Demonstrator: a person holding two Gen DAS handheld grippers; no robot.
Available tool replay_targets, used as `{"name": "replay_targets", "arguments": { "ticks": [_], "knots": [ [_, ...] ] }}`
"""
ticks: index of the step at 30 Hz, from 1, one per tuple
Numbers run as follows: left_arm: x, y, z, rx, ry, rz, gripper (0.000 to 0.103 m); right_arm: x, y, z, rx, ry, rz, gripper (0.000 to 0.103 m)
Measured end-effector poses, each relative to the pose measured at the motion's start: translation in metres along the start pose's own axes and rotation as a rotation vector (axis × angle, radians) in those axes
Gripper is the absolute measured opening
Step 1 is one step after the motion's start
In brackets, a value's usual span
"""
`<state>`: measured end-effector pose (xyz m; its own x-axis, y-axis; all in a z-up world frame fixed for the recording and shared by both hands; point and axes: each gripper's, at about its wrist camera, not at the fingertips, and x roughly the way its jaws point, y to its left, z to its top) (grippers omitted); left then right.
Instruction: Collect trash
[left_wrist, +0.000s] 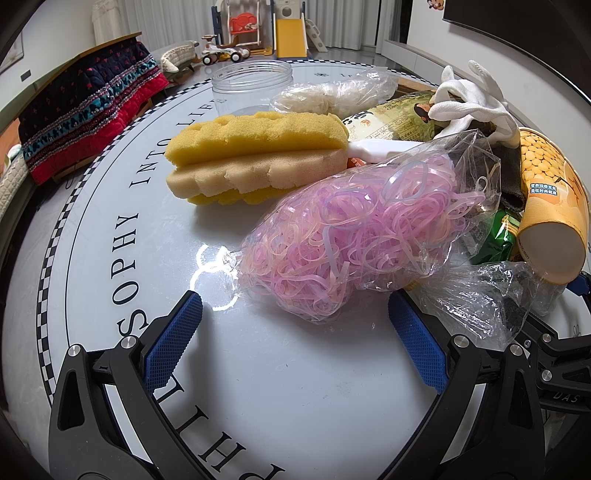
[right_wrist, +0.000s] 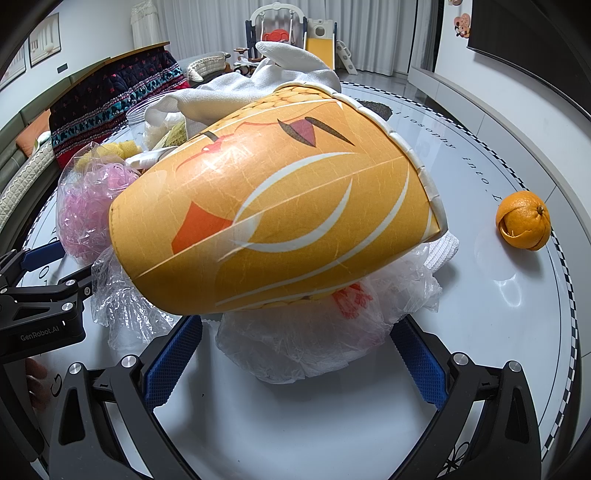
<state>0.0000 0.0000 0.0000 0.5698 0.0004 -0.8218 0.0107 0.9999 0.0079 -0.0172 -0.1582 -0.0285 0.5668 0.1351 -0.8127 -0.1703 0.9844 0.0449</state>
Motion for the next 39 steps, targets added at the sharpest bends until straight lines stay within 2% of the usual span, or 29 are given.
{"name": "replay_targets", "arguments": {
  "ticks": [15,19,22,27,32,36,39],
  "knots": [
    [0.000,0.000,0.000,0.000,0.000,-0.001,0.097,-0.001,0.000,0.000,0.000,0.000,0.000,0.101],
    [-0.004,0.004,-0.002,-0.011,-0.001,-0.033,0.097,-0.004,-0.002,0.001,0.011,-0.006,0.008,0.101],
    [-0.021,0.006,-0.007,-0.012,-0.027,-0.050,0.097,-0.011,-0.006,-0.002,0.007,0.003,0.037,0.101],
    [-0.049,0.012,-0.006,0.036,-0.079,-0.089,0.097,-0.043,-0.009,-0.001,-0.040,-0.021,0.054,0.101],
    [-0.056,0.017,0.008,0.114,-0.091,-0.116,0.097,-0.070,-0.015,0.018,-0.096,-0.046,0.092,0.101],
    [-0.053,0.007,0.018,0.153,-0.081,-0.133,0.097,-0.069,-0.006,0.041,-0.192,-0.046,0.073,0.098],
    [-0.051,-0.003,0.019,0.167,-0.064,-0.142,0.097,-0.061,0.002,0.053,-0.257,-0.023,0.090,0.097]
  ]
}}
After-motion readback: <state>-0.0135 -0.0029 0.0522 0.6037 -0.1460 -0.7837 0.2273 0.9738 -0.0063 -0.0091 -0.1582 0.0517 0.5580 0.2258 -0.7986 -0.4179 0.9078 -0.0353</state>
